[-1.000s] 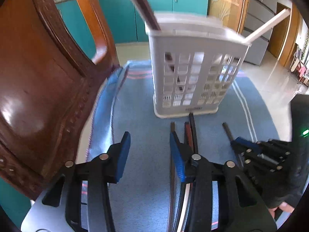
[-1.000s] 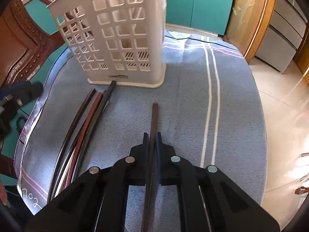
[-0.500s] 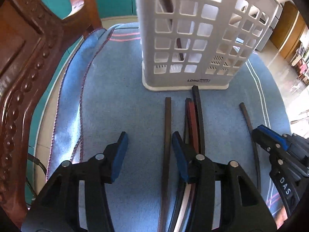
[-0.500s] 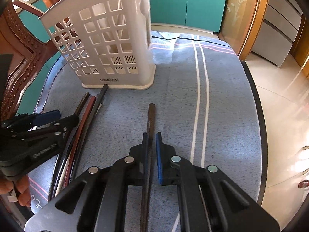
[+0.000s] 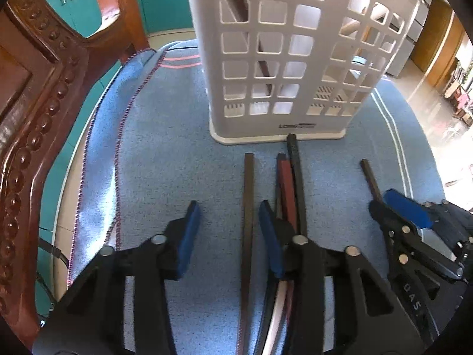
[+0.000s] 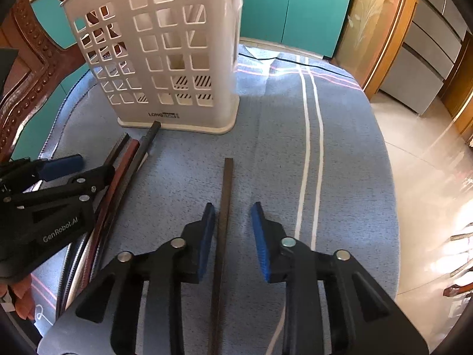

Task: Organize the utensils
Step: 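Lower both tools to the cloth and close each on a dark brown stick, then lift both dark sticks and carry them above the white holder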

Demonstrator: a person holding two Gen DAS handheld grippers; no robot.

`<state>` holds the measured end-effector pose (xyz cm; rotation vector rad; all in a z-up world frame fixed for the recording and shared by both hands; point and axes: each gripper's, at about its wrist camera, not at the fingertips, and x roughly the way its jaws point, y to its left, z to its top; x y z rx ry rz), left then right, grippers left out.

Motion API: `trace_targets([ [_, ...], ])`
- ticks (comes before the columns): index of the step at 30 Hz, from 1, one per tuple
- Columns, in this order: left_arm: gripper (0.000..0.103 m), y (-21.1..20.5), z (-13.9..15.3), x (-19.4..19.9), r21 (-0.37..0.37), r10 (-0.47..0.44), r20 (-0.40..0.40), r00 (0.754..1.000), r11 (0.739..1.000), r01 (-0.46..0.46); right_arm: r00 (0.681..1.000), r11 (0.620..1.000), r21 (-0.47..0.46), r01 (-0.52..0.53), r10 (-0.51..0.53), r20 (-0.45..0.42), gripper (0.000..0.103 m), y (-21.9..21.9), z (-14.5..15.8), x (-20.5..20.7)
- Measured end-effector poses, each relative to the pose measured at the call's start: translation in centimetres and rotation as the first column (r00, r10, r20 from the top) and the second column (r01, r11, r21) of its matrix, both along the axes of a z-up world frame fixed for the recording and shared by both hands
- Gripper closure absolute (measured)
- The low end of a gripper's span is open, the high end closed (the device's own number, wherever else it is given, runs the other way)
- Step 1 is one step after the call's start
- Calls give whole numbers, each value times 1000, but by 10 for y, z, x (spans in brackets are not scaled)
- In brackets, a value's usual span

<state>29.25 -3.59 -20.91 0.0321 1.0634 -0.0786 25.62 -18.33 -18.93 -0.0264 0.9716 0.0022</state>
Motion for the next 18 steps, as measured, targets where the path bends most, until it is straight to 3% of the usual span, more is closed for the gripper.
trace_targets([
  [1, 72, -1, 0, 0, -1, -9, 1, 1000, 1000, 9, 1000, 1000, 7, -7, 7, 0, 89, 1, 1, -1],
  [5, 96, -3, 1, -2, -3, -26, -1, 1000, 1000, 26, 1000, 1000, 6, -19, 19, 8, 95, 5, 1, -3],
  [12, 96, -8, 26, -13, -5, -34, 75, 997, 999, 34, 996, 999, 47, -21, 17, 86, 96, 0, 22, -13],
  [18, 96, -5, 67, -38, -75, -43, 180, 983, 996, 57, 978, 994, 105, -28, 6, 208, 96, -17, 57, -31],
])
